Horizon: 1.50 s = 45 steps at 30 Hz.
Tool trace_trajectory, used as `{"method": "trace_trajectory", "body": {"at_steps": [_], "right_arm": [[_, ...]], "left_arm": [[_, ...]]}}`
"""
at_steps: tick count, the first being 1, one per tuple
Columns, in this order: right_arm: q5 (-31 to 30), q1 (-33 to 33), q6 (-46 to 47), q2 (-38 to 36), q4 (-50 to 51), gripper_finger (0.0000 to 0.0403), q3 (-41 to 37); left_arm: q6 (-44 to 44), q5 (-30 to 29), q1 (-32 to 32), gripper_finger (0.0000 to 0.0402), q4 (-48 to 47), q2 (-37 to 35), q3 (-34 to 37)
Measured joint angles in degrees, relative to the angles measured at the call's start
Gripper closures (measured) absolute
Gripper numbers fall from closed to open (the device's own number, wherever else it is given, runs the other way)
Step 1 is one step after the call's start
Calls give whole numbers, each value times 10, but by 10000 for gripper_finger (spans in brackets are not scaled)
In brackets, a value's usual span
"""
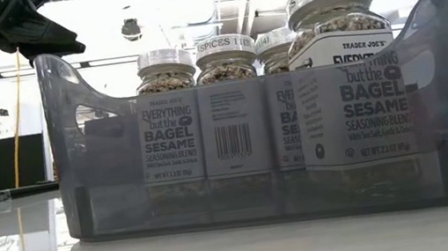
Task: Sort spices by type
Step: Put the white seasoning bottle into the black bin
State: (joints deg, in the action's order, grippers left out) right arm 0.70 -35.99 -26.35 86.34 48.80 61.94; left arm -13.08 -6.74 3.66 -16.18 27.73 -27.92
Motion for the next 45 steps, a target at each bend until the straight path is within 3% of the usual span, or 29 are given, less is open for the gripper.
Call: {"method": "trace_trajectory", "body": {"at_steps": [17, 21, 26, 28, 36, 41, 45], "right_arm": [[11, -29, -27, 87, 2, 77, 46], [7, -36, -26, 112, 2, 106, 56], [-2, -38, -4, 126, 5, 177, 65], [-5, -38, 12, 130, 7, 181, 66], [-11, -14, 193, 124, 29, 181, 87], [-24, 23, 339, 92, 38, 181, 143], [-50, 47, 428, 75, 111, 181, 212]], "left_arm": [[-42, 0, 0, 313, -30, 0, 0], [-49, 1, 0, 313, -30, 0, 0], [-53, 1, 0, 313, -30, 0, 0], [-56, 1, 0, 313, -29, 0, 0], [-63, 1, 0, 313, -28, 0, 0], [-63, 1, 0, 313, -27, 0, 0], [-73, 1, 0, 313, -27, 0, 0]]}}
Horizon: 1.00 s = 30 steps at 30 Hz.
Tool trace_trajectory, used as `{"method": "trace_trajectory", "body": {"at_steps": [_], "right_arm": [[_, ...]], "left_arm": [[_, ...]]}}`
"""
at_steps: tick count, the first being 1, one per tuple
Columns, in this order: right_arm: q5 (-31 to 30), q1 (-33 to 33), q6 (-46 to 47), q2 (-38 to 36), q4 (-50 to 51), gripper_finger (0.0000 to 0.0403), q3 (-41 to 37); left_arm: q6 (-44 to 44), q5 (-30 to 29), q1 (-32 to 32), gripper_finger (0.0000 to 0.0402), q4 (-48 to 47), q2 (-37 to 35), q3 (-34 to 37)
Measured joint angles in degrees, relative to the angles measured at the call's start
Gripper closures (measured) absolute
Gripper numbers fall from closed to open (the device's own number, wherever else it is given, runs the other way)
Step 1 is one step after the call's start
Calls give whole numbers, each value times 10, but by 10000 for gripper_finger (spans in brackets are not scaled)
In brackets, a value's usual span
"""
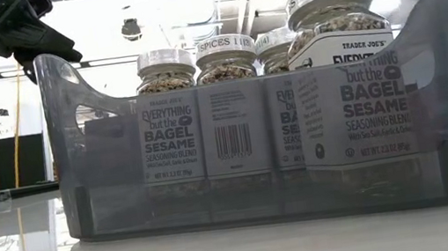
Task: Sort spices by type
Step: Put the white seasoning bottle into the black bin
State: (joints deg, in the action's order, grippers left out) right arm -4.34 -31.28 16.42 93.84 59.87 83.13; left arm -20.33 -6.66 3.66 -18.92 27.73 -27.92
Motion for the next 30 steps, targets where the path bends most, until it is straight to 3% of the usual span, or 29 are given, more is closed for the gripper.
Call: {"method": "trace_trajectory", "body": {"at_steps": [5, 9, 15, 21, 26, 30], "right_arm": [[-52, 15, 33, 3, 44, 181, 102], [-78, 36, 51, 2, -42, 181, 150], [-84, 66, 68, 25, -150, 181, 155], [-54, 68, 120, 114, -161, 181, 179], [-32, 61, 124, 195, -151, 181, 252], [-15, 53, 144, 260, -83, 181, 318]], "left_arm": [[-5, 0, 0, 313, 0, 0, 0], [-5, 0, 0, 313, 0, 0, 0], [0, 0, 0, 313, 0, 0, 0], [1, 0, 0, 313, -2, 0, 0], [1, 0, 0, 313, -6, 0, 0], [1, 0, 0, 313, -14, 0, 0]]}}
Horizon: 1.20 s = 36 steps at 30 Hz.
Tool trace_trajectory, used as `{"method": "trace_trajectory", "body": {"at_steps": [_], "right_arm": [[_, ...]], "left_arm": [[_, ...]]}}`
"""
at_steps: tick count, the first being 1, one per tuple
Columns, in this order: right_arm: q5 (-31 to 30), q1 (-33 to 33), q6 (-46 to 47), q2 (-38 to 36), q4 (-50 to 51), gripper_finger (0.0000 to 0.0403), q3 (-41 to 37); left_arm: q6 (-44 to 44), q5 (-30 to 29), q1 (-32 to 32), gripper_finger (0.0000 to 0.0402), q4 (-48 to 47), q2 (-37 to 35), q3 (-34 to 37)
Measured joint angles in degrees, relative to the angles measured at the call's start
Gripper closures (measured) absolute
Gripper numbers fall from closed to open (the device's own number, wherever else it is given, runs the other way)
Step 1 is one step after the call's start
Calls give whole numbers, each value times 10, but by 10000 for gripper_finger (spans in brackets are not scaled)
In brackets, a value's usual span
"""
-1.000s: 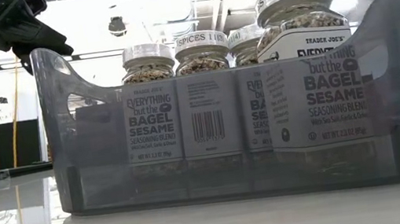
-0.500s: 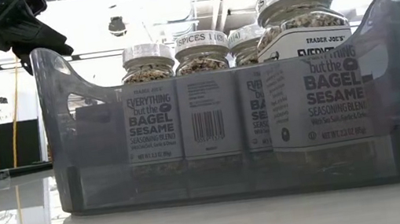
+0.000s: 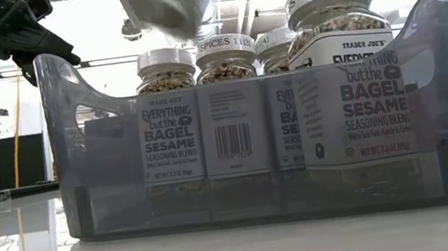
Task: Sort spices by type
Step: Put the white seasoning bottle into the black bin
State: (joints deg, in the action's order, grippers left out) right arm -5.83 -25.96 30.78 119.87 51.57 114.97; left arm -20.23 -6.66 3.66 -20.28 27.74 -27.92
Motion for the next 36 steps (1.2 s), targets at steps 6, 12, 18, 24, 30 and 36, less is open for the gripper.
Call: {"method": "trace_trajectory", "body": {"at_steps": [6, 12, 18, 24, 30, 36], "right_arm": [[16, -6, 58, 73, 79, 181, 69], [16, -6, 87, 97, 99, 181, 84], [16, -6, 98, 117, 129, 181, 81], [23, -6, 100, 133, 139, 181, 81], [30, -6, 99, 132, 144, 165, 80], [30, -5, 119, 131, 146, 53, 80]], "left_arm": [[-4, 0, 0, 313, 0, 0, 0], [-5, 0, 0, 313, 0, 0, 0], [-6, 0, 0, 313, 1, 0, 0], [-6, 0, 0, 313, 3, 0, 0], [-6, 0, 0, 313, 4, 0, 0], [-6, 0, 0, 313, 4, 0, 0]]}}
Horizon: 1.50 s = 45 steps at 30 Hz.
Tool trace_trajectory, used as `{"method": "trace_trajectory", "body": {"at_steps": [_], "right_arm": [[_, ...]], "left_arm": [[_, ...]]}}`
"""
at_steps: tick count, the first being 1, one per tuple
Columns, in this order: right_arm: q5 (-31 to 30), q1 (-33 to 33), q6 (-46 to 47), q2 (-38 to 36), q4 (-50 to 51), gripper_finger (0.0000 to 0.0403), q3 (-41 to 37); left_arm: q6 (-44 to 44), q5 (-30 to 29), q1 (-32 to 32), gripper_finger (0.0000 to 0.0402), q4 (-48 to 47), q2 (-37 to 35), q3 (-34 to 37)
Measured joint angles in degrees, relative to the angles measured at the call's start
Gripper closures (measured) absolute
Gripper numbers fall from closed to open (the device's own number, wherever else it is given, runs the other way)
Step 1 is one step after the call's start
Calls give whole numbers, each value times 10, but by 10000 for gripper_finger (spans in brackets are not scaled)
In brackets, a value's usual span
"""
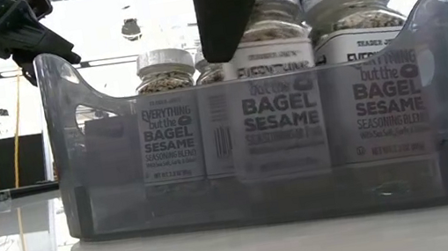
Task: Sort spices by type
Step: Put the white seasoning bottle into the black bin, then put the orange seasoning bag into the gray bin
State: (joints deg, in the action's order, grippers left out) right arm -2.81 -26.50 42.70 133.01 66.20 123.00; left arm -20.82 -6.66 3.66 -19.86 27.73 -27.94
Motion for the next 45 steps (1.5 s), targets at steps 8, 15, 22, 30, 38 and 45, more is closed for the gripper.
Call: {"method": "trace_trajectory", "body": {"at_steps": [8, 15, 22, 30, 38, 45], "right_arm": [[0, 0, 8, 0, 5, 42, 24], [0, -4, 22, 0, 54, 58, 73], [-3, -19, 47, -18, 135, 77, 112], [-143, -56, 85, -77, 212, 87, 109], [-225, -113, 159, -130, 240, 92, 18], [-227, -171, 292, -224, 224, 92, -180]], "left_arm": [[0, 0, 0, 313, 0, 0, 0], [-3, 0, 0, 313, 0, 0, 0], [-12, 0, 0, 313, -2, 0, 0], [-13, 4, 0, 313, 0, 0, 0], [-70, 5, 0, 313, 2, 0, 0], [-117, 3, 2, 313, 51, 17, 0]]}}
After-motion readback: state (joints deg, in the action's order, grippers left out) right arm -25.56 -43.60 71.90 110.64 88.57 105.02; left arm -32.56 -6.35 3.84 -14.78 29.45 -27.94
